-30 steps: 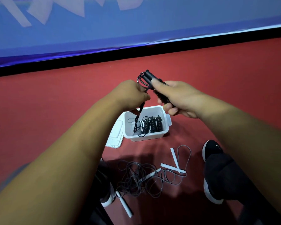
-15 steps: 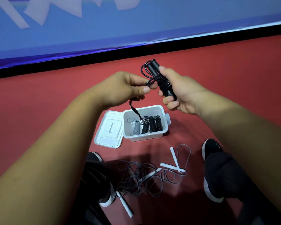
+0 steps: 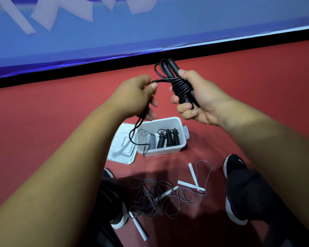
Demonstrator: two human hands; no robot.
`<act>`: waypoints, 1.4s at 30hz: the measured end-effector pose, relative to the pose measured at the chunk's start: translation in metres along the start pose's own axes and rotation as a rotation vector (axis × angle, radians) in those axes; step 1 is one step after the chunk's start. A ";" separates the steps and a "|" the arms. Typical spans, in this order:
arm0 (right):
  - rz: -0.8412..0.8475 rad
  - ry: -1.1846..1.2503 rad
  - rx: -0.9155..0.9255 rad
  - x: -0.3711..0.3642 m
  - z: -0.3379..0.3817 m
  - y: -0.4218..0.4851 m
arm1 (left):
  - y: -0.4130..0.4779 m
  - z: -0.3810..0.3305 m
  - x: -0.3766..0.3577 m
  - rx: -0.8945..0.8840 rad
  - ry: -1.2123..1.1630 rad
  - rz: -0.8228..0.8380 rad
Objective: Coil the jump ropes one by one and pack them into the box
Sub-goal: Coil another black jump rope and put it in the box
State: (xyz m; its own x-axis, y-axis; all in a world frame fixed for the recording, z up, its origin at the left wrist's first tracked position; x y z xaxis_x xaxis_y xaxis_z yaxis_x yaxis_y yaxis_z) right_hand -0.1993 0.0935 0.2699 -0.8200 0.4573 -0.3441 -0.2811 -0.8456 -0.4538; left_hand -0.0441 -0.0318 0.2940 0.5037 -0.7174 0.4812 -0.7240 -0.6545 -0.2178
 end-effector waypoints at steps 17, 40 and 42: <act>-0.064 0.141 -0.049 0.009 0.007 -0.001 | -0.004 -0.008 0.024 -0.357 0.228 -0.102; 0.267 -0.073 -0.113 -0.005 -0.003 -0.013 | 0.010 0.020 0.005 -0.088 0.360 0.112; 0.345 -0.107 -0.184 -0.004 -0.005 -0.016 | 0.011 0.018 0.004 -0.152 0.339 0.015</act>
State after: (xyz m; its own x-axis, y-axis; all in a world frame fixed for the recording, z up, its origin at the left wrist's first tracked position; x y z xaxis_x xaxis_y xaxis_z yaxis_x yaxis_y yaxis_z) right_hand -0.1886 0.1067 0.2748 -0.9006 0.1157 -0.4189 0.1056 -0.8767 -0.4692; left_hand -0.0416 -0.0463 0.2785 0.3261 -0.5898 0.7388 -0.8046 -0.5835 -0.1106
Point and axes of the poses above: each hand's wrist, its own y-axis towards the middle knuckle, its own x-axis out of the back of the hand, z = x × y, the point moved 1 cm from there along y, towards the middle knuckle, and after that the axes turned 2 degrees about -z, right-handed, at the moved point
